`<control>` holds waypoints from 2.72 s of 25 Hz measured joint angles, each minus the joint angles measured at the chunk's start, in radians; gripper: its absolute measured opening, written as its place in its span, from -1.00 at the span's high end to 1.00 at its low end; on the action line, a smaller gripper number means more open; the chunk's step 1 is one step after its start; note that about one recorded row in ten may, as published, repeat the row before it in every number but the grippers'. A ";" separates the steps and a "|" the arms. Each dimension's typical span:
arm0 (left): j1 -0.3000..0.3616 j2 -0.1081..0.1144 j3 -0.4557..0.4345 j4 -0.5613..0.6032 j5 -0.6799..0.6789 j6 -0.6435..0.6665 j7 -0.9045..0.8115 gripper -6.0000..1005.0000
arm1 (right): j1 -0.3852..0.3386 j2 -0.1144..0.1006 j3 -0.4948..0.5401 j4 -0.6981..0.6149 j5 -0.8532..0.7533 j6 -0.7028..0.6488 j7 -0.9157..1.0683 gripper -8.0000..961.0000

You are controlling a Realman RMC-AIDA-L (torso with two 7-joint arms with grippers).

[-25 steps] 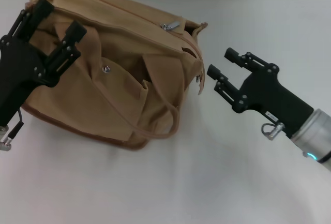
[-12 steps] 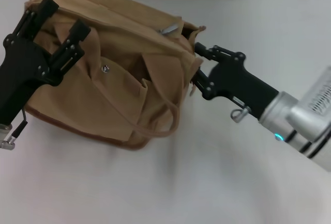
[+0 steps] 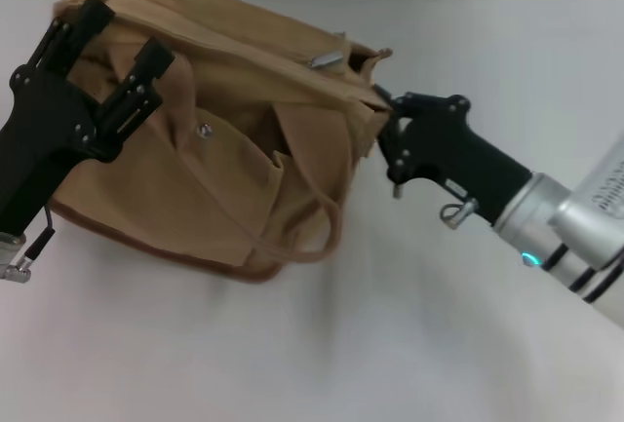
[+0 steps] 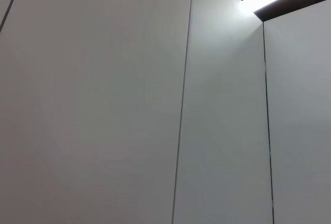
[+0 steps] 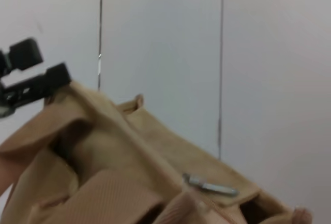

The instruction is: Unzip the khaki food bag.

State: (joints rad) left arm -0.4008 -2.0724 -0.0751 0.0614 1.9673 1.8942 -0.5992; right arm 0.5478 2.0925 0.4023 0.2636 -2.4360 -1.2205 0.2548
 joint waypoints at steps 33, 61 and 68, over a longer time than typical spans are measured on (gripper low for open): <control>0.080 0.016 0.167 0.135 0.036 0.099 -0.004 -0.62 | -0.157 -0.048 0.216 -0.301 0.001 -0.547 0.396 0.81; 0.048 0.108 0.611 0.213 0.038 0.110 -0.125 -0.62 | -0.036 -0.083 -0.545 -0.623 0.000 -0.956 0.623 -0.63; 0.049 0.107 0.615 0.213 0.037 0.111 -0.137 -0.62 | -0.045 -0.081 -0.546 -0.620 0.000 -0.957 0.623 -0.63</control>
State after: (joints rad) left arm -0.3520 -1.9652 0.5403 0.2745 2.0048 2.0050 -0.7361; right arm 0.5027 2.0118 -0.1434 -0.3559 -2.4357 -2.1775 0.8774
